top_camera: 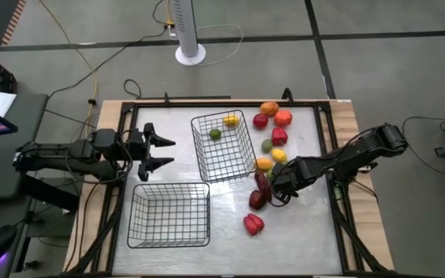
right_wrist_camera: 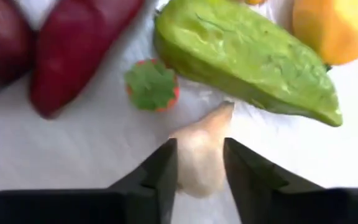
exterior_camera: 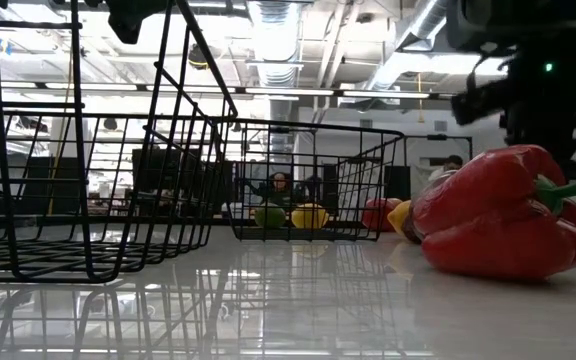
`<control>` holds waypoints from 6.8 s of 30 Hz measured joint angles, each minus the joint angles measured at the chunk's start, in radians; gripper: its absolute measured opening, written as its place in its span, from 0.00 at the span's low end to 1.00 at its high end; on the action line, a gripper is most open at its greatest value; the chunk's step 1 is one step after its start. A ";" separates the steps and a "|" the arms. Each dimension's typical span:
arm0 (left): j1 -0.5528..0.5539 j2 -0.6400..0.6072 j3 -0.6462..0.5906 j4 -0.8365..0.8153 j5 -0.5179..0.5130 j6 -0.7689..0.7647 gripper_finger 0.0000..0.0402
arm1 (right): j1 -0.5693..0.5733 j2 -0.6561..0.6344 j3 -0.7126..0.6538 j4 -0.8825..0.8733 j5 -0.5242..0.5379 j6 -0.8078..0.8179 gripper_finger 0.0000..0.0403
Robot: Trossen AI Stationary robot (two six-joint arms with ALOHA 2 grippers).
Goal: Sort produce into baskets
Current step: Put the white garlic into the bottom black wire basket, then put the bottom red bell pepper into the bottom black wire basket
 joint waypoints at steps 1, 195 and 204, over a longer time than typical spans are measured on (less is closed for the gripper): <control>0.000 0.000 0.000 0.000 0.000 0.000 0.65 | 0.005 0.000 0.013 -0.008 0.012 0.007 0.33; -0.001 0.000 0.000 0.088 -0.075 0.161 0.65 | 0.389 0.454 0.487 0.292 0.414 0.020 0.84; -0.001 0.000 0.000 0.088 -0.042 0.131 0.65 | 0.311 0.452 0.682 0.581 0.437 -0.478 0.84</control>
